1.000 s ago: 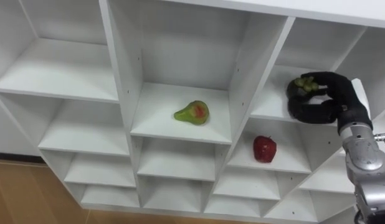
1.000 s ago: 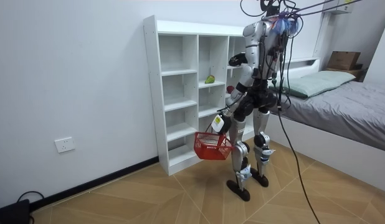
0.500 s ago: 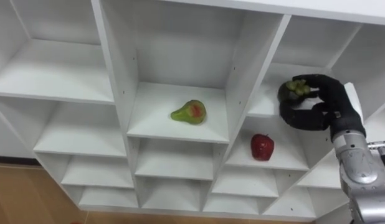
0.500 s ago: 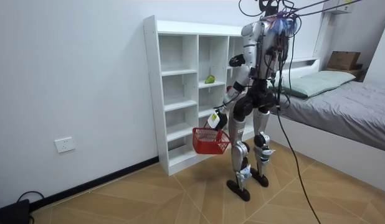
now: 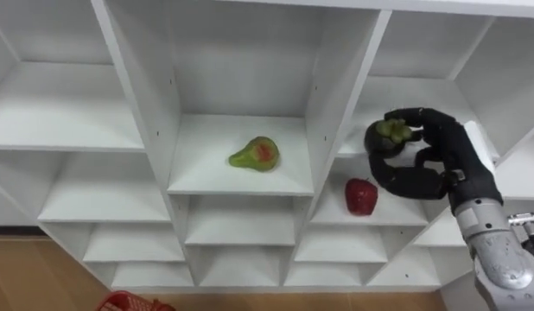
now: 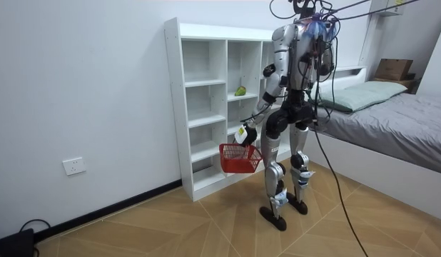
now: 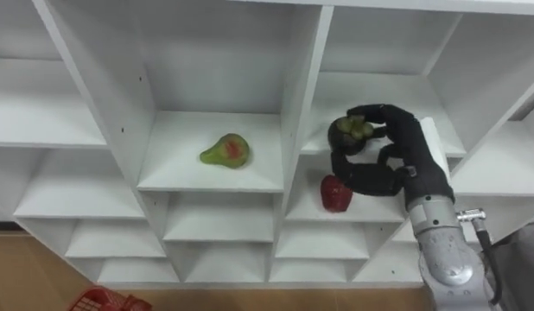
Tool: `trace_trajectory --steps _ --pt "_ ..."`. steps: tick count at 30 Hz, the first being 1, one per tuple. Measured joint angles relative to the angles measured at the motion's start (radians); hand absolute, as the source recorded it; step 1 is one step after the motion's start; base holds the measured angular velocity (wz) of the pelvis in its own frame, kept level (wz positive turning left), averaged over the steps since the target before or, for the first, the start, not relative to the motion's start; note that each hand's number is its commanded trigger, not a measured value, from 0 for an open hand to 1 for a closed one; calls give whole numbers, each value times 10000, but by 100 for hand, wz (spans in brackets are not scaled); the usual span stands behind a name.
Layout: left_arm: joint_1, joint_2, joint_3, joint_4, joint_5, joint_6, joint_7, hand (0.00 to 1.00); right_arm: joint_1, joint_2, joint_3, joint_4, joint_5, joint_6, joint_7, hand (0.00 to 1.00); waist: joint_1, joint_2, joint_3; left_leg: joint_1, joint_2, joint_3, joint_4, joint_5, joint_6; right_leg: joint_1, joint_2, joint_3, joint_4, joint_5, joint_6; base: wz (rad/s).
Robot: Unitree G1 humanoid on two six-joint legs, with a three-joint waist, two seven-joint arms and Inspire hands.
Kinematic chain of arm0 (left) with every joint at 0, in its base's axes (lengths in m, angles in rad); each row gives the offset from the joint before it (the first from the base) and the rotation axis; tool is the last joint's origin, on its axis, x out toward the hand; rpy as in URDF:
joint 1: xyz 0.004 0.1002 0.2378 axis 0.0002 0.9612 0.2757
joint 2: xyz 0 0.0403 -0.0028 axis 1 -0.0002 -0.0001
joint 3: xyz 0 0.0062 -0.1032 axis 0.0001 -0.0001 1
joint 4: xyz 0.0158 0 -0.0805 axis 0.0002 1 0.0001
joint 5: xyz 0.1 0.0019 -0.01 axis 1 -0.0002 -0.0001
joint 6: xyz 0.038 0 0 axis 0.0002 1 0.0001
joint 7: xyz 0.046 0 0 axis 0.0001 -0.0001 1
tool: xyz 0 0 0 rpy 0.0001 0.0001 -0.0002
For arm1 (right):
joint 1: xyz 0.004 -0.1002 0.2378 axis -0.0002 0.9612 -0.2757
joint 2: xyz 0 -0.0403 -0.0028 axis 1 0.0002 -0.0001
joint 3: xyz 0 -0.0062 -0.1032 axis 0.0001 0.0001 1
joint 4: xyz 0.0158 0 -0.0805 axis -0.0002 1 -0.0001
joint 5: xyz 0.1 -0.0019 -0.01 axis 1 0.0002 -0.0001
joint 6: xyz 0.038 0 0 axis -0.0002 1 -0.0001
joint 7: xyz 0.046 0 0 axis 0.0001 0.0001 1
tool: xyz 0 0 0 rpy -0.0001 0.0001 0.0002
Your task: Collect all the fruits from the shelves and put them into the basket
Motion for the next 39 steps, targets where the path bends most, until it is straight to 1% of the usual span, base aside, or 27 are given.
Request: trace_trajectory --steps 3,4,6,8,9,11,13,14,16,17,20,22,23,24,28,29,31,33,35,37,39 --pt "-66 -2 -116 155 -220 -17 96 100 224 -5 341 -246 84 -6 364 100 -33 4 3 57 22 118 -4 -1 0 -4 13 42 16 1 0 -10" --pt "-102 -1 -121 155 -351 -53 105 100 384 -2 549 -243 75 16 692 100 -22 11 8 71 30 128 -31 -2 0 -6 21 45 24 5 -5 0" --pt "-170 -7 -128 151 -410 -180 114 100 668 5 1078 -243 35 213 1328 100 -14 67 44 66 33 129 -44 -3 0 -21 22 45 39 22 -16 0" --pt "-246 -11 -146 153 -435 -234 108 100 746 10 1292 -244 37 347 1754 100 27 121 72 31 31 128 -54 -3 2 -47 15 43 79 28 -17 0" --pt "-315 -11 -165 169 -518 -292 108 100 744 10 1360 -259 37 362 1963 100 23 131 59 -39 30 140 -40 4 9 -151 8 43 162 27 -17 0" --pt "-429 -17 -239 280 -720 -386 113 100 707 26 1461 -311 15 362 2218 100 42 136 67 -77 22 151 -40 31 16 -201 1 58 195 27 -17 0" --pt "-504 -20 -433 380 -939 -387 105 100 683 133 1540 -373 -228 362 2496 100 49 160 63 -73 17 174 -51 34 18 -217 4 132 195 27 -17 -2" --pt "-535 -32 -537 380 -1089 -386 89 100 669 252 1575 -404 -366 369 2680 100 71 154 60 -75 16 189 -62 40 20 -231 5 139 200 27 -17 -3" --pt "-628 -81 -607 379 -1187 -386 50 100 616 429 1658 -404 -444 438 2886 100 195 144 60 -70 19 224 -33 43 21 -263 10 160 214 27 -17 -5" --pt "-706 -112 -648 352 -1246 -386 -21 100 604 500 1736 -405 -448 439 2988 100 225 153 76 -78 17 223 -13 46 24 -266 6 155 215 28 -16 0" --pt "-905 -102 -910 322 -1581 -388 -131 100 550 505 2098 -405 -564 439 3182 100 259 132 68 -192 13 203 48 45 26 -332 -12 102 214 33 -10 5" --pt "-1070 -109 -1030 367 -1585 -387 -187 100 452 517 2337 -403 -570 439 3206 100 267 128 95 -259 9 193 62 49 31 -386 -25 67 214 40 -6 2" --pt "-1186 -110 -1100 372 -1583 -388 -237 100 402 527 2460 -363 -558 436 3204 100 265 123 88 -349 5 171 66 56 41 -467 -37 21 222 44 -7 4" --pt "-1315 -110 -1193 373 -1584 -388 -243 100 299 525 2555 -256 -555 436 3195 100 264 115 100 -409 4 169 76 64 48 -528 -40 18 222 58 -10 3" --pt "-1477 -119 -1384 374 -1585 -388 -279 100 201 528 2792 113 -588 426 3176 100 271 116 110 -561 -3 133 93 65 49 -651 -43 -11 214 61 -9 1" --pt "-1566 -119 -1466 380 -1574 -388 -290 100 110 528 2878 372 -656 427 3159 100 258 90 135 -626 -4 102 145 64 49 -686 -43 -20 212 63 -11 6" --pt "-1669 -148 -1582 377 -1572 -388 -325 100 82 529 3012 816 -685 438 3089 100 253 56 125 -798 -13 48 229 64 50 -825 -60 -74 222 67 -12 9" --pt "-1868 -212 -1652 310 -1574 -387 -336 100 87 575 3093 1098 -1002 425 3001 100 257 78 146 -1162 -29 -112 418 66 52 -1112 -82 -180 273 83 -15 12" --pt "-2013 -285 -1700 309 -1583 -402 -332 100 -52 712 3102 1713 -1049 421 2740 100 247 135 171 -1412 -35 -164 521 67 54 -1319 -108 -281 374 83 -15 11" --pt "-2155 -332 -1868 309 -1586 -478 -333 100 -152 725 3114 2151 -1054 427 2506 100 282 182 199 -1594 -46 -184 540 81 71 -1465 -125 -321 374 84 -16 6" --pt "-2245 -377 -2037 309 -1763 -548 -317 100 -351 732 3312 2640 -1054 425 2219 100 294 233 212 -1736 -44 -168 583 86 76 -1620 -128 -314 432 88 -21 0"
